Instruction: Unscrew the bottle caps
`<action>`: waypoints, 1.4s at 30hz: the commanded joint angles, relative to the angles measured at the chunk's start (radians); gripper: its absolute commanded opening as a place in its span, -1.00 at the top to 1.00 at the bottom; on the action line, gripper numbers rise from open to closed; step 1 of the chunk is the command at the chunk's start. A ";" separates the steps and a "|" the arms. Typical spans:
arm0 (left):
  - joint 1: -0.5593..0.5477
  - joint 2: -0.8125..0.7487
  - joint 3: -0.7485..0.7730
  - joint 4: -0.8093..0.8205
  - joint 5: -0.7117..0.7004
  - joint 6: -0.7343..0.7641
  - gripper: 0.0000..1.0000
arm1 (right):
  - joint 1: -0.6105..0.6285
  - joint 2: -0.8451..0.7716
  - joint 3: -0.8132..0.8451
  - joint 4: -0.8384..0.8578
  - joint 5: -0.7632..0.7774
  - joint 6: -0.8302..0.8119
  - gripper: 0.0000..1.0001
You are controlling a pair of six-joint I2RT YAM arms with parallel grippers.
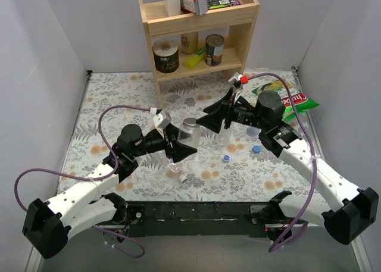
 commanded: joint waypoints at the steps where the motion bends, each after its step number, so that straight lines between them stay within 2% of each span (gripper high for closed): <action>1: -0.004 -0.019 0.050 -0.098 -0.236 0.058 0.24 | 0.019 -0.043 0.057 -0.053 0.233 0.069 -0.52; 3: -0.004 -0.014 0.056 -0.119 -0.267 0.059 0.24 | 0.039 -0.033 0.063 -0.079 0.276 0.077 -0.43; 7: -0.006 0.007 0.065 -0.141 -0.303 0.061 0.24 | 0.117 -0.010 0.094 -0.091 0.340 0.068 -0.38; 11: -0.006 0.013 0.065 -0.142 -0.309 0.058 0.24 | 0.140 0.032 0.137 -0.153 0.389 0.065 -0.35; 22: -0.014 0.028 0.062 -0.132 -0.309 0.040 0.24 | 0.160 0.078 0.143 -0.199 0.396 0.098 -0.30; 42: -0.044 0.039 0.064 -0.142 -0.301 0.067 0.24 | 0.194 0.151 0.171 -0.139 0.365 0.104 -0.30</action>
